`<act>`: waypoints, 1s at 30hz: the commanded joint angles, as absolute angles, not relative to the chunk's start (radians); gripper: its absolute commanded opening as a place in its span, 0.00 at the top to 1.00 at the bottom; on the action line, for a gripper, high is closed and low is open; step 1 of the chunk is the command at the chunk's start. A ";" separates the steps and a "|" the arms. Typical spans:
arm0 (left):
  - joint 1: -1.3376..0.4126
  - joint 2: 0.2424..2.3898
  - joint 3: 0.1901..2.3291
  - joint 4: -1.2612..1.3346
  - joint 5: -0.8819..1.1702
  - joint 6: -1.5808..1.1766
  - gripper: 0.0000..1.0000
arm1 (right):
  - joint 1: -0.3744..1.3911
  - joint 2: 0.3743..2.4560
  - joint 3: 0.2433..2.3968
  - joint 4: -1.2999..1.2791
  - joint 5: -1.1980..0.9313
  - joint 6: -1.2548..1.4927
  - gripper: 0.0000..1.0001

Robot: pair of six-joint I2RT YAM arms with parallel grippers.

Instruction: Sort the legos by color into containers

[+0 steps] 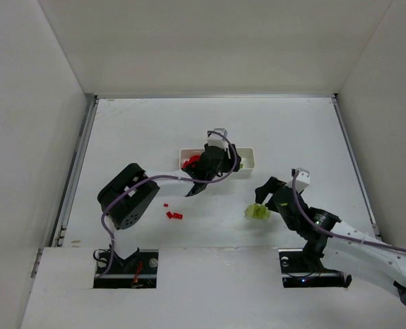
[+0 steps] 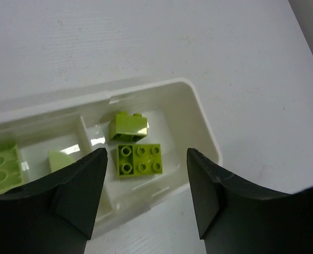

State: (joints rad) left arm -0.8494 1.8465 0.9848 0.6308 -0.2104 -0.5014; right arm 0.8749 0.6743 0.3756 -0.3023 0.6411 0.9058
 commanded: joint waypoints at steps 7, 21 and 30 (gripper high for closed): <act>-0.878 1.479 0.720 0.677 -0.219 -0.534 0.40 | 0.972 0.837 0.538 -0.636 0.702 1.101 0.18; -0.964 1.151 0.471 0.600 -0.224 -0.601 0.38 | 0.998 0.939 0.568 -0.715 0.621 1.183 0.22; -1.012 1.106 0.394 0.612 -0.224 -0.638 0.36 | 0.981 0.963 0.538 -0.638 0.563 1.152 0.28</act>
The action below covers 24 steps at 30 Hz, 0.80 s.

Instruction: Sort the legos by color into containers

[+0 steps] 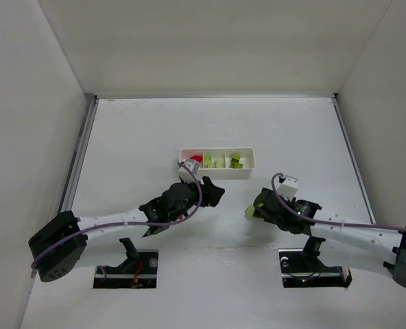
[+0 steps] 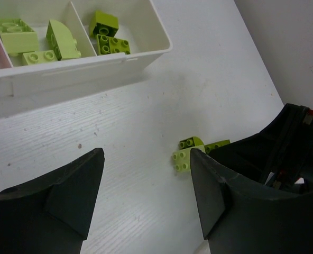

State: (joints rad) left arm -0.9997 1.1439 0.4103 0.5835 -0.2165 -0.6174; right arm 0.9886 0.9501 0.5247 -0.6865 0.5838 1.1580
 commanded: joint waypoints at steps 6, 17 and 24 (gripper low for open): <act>-1.041 1.095 0.384 0.620 -0.210 -0.654 0.32 | 0.973 1.008 0.531 -0.571 0.549 1.138 0.36; -1.050 1.005 0.310 0.672 -0.189 -0.643 0.25 | 0.953 0.994 0.529 -0.546 0.554 1.114 0.57; -1.056 0.915 0.233 0.777 -0.153 -0.638 0.19 | 0.908 0.887 0.620 -0.510 0.415 0.981 0.60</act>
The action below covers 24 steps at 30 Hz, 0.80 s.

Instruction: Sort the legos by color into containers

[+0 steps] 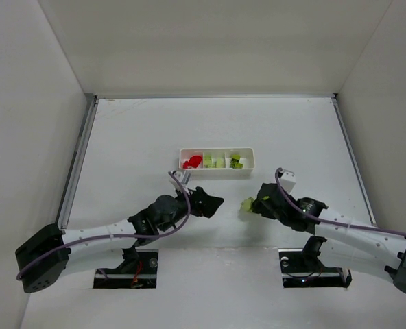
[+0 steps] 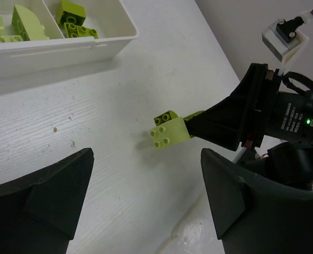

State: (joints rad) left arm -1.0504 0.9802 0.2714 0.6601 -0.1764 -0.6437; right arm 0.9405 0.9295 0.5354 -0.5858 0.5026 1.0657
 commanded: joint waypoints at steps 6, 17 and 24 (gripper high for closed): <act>-1.050 0.735 0.144 0.890 -0.161 -0.603 0.15 | 0.791 0.902 0.719 -0.353 0.061 0.896 0.61; -1.058 0.643 0.163 0.899 -0.253 -0.627 0.13 | 0.739 0.980 0.759 -0.071 -0.265 1.049 0.60; -1.044 0.624 0.137 0.951 -0.270 -0.565 0.10 | 0.711 0.996 0.735 0.067 -0.390 1.183 0.61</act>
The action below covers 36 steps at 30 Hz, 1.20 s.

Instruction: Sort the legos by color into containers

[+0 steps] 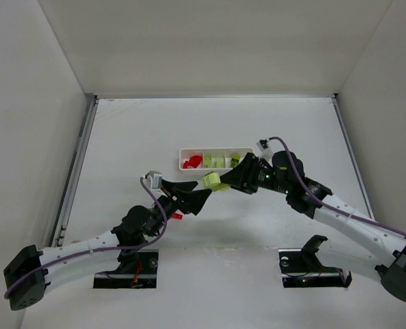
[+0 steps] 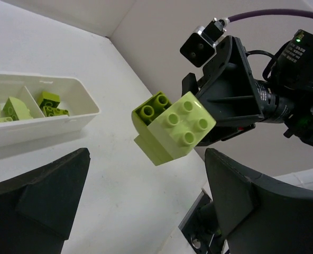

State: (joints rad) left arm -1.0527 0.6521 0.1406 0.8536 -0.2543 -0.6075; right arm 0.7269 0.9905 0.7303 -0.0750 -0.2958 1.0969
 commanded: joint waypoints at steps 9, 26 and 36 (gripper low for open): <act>-1.062 0.609 0.141 1.005 -0.189 -0.417 0.13 | 0.700 1.058 0.772 0.075 -0.477 1.250 0.61; -1.093 0.660 0.210 0.996 -0.120 -0.301 0.23 | 0.702 1.086 0.808 0.101 -0.540 1.304 0.61; -1.085 0.673 0.225 0.971 -0.086 -0.293 0.43 | 0.706 1.091 0.793 0.107 -0.541 1.305 0.61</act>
